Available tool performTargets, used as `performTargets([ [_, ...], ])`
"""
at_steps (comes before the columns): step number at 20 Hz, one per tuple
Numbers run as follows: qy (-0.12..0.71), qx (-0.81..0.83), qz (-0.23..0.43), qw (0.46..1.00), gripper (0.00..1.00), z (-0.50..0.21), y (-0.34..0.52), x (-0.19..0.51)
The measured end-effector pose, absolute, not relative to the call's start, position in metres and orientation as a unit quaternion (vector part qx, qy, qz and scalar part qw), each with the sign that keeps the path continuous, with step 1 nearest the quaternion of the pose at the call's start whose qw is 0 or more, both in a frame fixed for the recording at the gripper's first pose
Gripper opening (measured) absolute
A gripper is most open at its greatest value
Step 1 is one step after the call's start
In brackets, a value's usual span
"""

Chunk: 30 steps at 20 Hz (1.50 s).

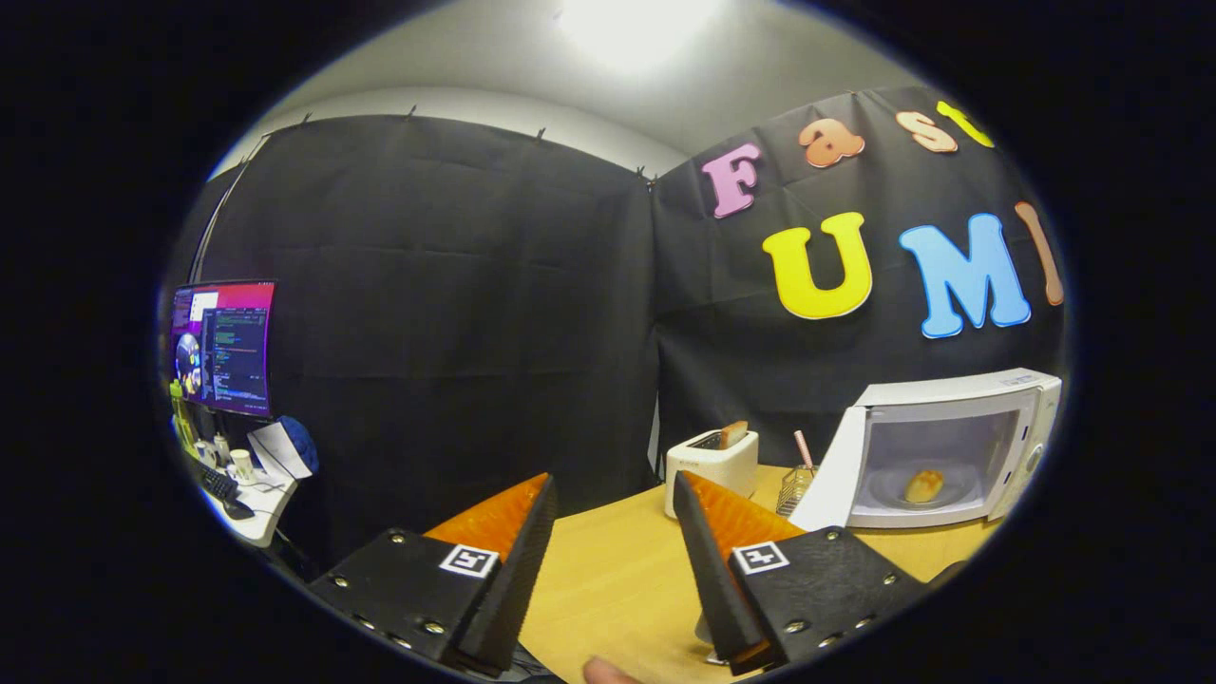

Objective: Open the microwave, put the food inside, and close the microwave door.

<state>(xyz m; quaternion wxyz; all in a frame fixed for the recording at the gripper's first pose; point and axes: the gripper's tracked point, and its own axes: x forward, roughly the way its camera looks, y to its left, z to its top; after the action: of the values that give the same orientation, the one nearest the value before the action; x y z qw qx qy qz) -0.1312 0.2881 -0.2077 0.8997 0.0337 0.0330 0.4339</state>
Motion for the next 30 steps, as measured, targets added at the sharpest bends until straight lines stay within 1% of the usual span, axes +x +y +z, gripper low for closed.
performTargets([
  [2,0.020,0.028,0.407,0.913,0.40,-0.219,0.287,-0.124],
  [3,0.016,0.033,0.406,0.913,0.22,-0.224,0.291,-0.125],
  [4,0.022,0.028,0.409,0.912,0.17,-0.235,0.297,-0.124],
  [5,0.032,0.020,0.415,0.909,0.16,-0.245,0.301,-0.124],
  [7,0.050,-0.011,0.402,0.914,0.16,-0.270,0.297,-0.120],
  [9,0.075,-0.034,0.395,0.915,0.05,-0.296,0.295,-0.115],
  [13,0.093,-0.049,0.353,0.930,0.05,-0.318,0.271,-0.094],
  [15,0.107,-0.032,0.352,0.929,0.03,-0.324,0.268,-0.090],
  [22,0.116,-0.027,0.301,0.946,0.03,-0.319,0.203,-0.083],
  [30,0.112,-0.053,0.193,0.973,0.03,-0.314,0.097,-0.022],
])
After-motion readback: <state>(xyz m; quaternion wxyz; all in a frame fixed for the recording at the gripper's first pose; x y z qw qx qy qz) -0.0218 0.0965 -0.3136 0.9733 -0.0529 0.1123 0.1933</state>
